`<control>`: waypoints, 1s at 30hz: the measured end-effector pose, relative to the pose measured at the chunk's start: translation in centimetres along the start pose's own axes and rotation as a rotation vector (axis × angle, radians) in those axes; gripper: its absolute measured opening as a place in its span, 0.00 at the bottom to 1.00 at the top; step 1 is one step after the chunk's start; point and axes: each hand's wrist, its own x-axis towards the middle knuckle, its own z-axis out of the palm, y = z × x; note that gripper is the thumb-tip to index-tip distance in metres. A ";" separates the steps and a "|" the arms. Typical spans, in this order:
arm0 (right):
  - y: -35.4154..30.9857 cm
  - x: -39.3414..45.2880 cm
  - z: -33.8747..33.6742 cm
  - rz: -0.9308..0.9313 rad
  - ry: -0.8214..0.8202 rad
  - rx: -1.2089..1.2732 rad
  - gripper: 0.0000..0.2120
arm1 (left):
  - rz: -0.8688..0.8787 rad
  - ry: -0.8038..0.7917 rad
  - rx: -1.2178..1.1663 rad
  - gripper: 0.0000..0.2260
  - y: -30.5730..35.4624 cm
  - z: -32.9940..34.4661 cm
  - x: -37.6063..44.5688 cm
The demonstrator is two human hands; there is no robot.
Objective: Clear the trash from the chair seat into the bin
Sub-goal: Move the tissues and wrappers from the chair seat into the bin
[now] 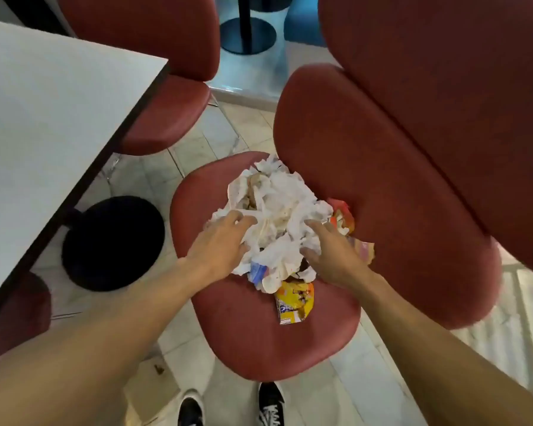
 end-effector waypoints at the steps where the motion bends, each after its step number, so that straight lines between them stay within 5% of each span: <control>1: 0.5 0.6 0.7 0.014 -0.023 0.006 0.28 | -0.025 -0.027 0.000 0.22 0.0 0.9 0.6; 9: 5.3 6.0 8.2 0.098 -0.094 0.082 0.31 | -0.087 -0.127 -0.139 0.20 -1.1 8.7 4.9; 20: 5.9 7.3 14.8 0.320 0.014 0.346 0.40 | -0.170 -0.255 -0.351 0.23 -1.9 14.9 6.8; 30: 5.1 5.3 12.9 0.350 0.143 0.384 0.41 | -0.287 -0.063 -0.419 0.10 -0.5 14.4 4.5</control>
